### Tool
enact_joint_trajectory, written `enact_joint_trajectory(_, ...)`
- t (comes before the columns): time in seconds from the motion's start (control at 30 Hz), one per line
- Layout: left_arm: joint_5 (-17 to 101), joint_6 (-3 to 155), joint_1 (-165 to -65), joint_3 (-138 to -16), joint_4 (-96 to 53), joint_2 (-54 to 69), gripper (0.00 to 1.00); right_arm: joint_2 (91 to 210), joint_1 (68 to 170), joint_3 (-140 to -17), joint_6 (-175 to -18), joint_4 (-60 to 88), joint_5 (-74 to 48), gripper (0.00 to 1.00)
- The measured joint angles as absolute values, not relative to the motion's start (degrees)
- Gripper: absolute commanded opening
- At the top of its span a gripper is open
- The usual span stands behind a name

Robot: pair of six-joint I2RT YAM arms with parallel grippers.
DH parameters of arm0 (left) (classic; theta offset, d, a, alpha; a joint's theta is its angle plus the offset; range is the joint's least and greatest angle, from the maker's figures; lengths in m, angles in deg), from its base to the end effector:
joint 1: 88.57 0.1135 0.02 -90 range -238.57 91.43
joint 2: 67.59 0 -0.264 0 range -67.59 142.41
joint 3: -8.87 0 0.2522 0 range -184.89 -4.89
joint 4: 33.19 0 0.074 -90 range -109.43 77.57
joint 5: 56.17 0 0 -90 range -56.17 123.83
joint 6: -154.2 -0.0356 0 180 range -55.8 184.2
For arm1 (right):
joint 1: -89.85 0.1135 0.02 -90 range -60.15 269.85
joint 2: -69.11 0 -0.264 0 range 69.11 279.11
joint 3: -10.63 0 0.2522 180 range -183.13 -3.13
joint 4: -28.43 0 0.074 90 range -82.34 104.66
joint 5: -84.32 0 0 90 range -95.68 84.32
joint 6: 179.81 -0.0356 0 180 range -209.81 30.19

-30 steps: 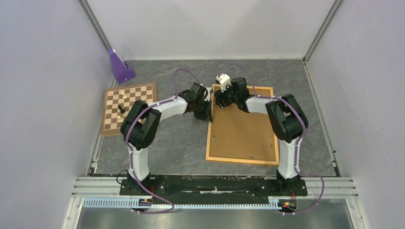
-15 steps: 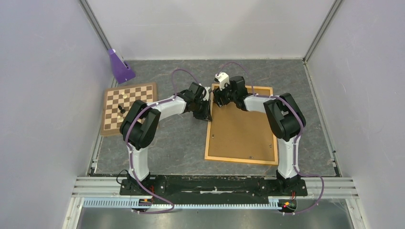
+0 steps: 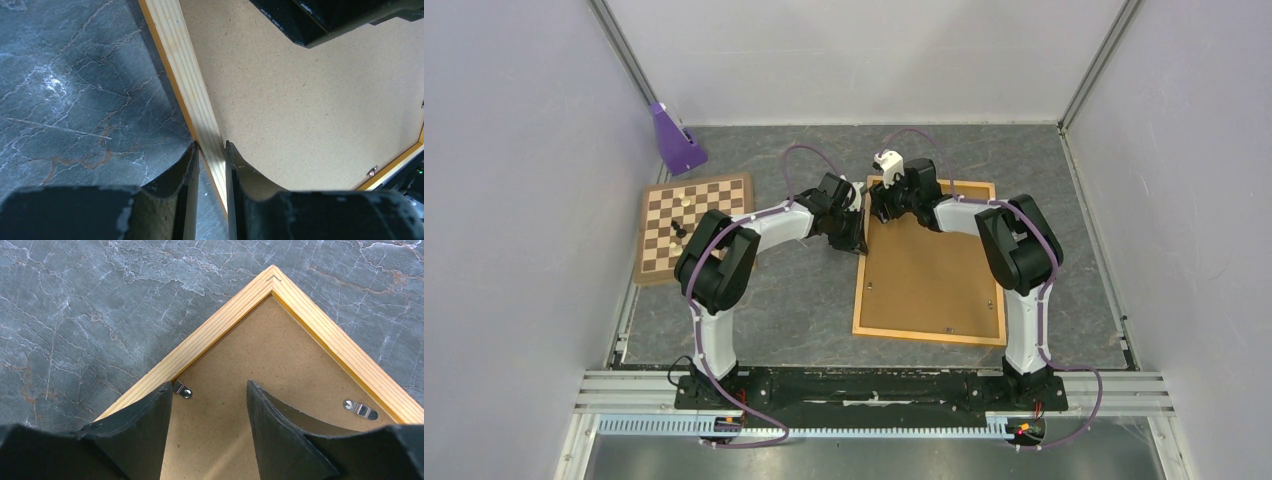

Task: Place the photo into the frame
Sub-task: Install the photo frame at the center of the board.

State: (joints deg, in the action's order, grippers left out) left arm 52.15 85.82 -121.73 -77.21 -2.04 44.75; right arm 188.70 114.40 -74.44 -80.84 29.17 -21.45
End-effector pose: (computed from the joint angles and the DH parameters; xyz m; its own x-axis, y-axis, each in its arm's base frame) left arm 0.3326 -0.2307 0.1553 -0.8993 0.1697 -0.4032 0.3546 0.8225 -0.4447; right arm 0.4036 0.1950 0.1400 -0.4052 -0.3500 -0.8446 -0.6768 0.7359 0.0197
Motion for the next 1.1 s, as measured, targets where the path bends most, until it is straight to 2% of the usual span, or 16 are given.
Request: enact_joint_trajectory(1.1, 52.3, 85.8, -121.7, -77.2, -2.0, 44.7, 0.02, 188.9, 114.4, -76.3, -78.8, 25.9, -21.5, 0.59)
